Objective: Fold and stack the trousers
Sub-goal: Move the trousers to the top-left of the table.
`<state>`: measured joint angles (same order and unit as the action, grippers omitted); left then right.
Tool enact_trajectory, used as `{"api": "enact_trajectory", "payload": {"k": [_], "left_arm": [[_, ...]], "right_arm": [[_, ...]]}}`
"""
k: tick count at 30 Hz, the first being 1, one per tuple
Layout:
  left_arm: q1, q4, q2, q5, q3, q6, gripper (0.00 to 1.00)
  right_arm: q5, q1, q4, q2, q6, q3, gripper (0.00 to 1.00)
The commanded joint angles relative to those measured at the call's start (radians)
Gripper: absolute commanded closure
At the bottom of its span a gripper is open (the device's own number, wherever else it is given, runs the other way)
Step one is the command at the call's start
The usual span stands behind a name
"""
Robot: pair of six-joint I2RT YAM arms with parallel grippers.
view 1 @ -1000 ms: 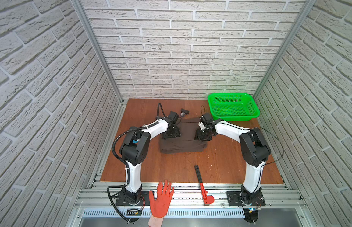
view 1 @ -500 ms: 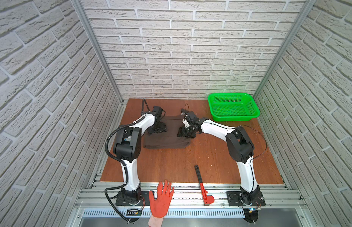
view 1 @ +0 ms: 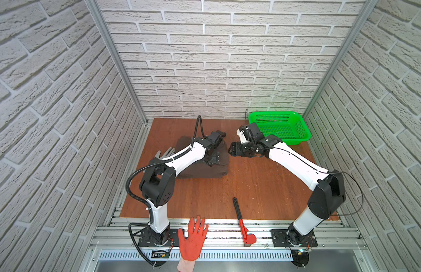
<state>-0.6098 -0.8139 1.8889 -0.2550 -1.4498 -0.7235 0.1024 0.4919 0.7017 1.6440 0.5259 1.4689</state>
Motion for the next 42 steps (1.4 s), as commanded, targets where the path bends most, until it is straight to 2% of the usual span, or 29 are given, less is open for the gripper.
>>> {"api": "enact_trajectory", "payload": {"k": [1, 4, 11, 14, 17, 24, 34, 36, 38, 42], "left_arm": [[0.043, 0.019, 0.056, -0.045, 0.028, -0.002, 0.02], [0.086, 0.035, 0.118, 0.013, 0.020, 0.054, 0.02], [0.234, -0.041, 0.176, 0.010, -0.040, 0.183, 0.05], [0.304, -0.080, 0.204, 0.010, -0.119, 0.258, 0.05], [0.352, -0.104, 0.261, 0.004, -0.217, 0.317, 0.05], [0.472, -0.166, 0.446, 0.027, -0.482, 0.363, 0.04], [0.551, -0.300, 0.695, 0.078, -0.944, 0.454, 0.03], [0.545, -0.317, 0.698, 0.081, -0.995, 0.473, 0.03], [0.534, -0.303, 0.663, 0.081, -0.987, 0.488, 0.03], [0.505, -0.197, 0.474, 0.079, -0.839, 0.493, 0.02]], "right_arm": [[-0.035, -0.024, 0.040, -0.036, -0.035, -0.048, 0.26], [-0.033, -0.046, 0.012, -0.067, -0.031, -0.105, 0.27], [-0.017, -0.072, -0.027, -0.072, -0.022, -0.185, 0.27], [-0.013, -0.073, -0.035, -0.063, -0.020, -0.186, 0.27], [-0.007, -0.073, -0.044, -0.051, -0.015, -0.181, 0.27], [0.002, -0.075, -0.044, -0.033, -0.018, -0.170, 0.27], [0.005, -0.088, -0.042, -0.006, -0.029, -0.168, 0.27], [0.003, -0.094, -0.042, -0.005, -0.029, -0.168, 0.27], [0.001, -0.099, -0.043, -0.009, -0.032, -0.168, 0.27], [-0.013, -0.110, -0.043, -0.028, -0.039, -0.164, 0.27]]}}
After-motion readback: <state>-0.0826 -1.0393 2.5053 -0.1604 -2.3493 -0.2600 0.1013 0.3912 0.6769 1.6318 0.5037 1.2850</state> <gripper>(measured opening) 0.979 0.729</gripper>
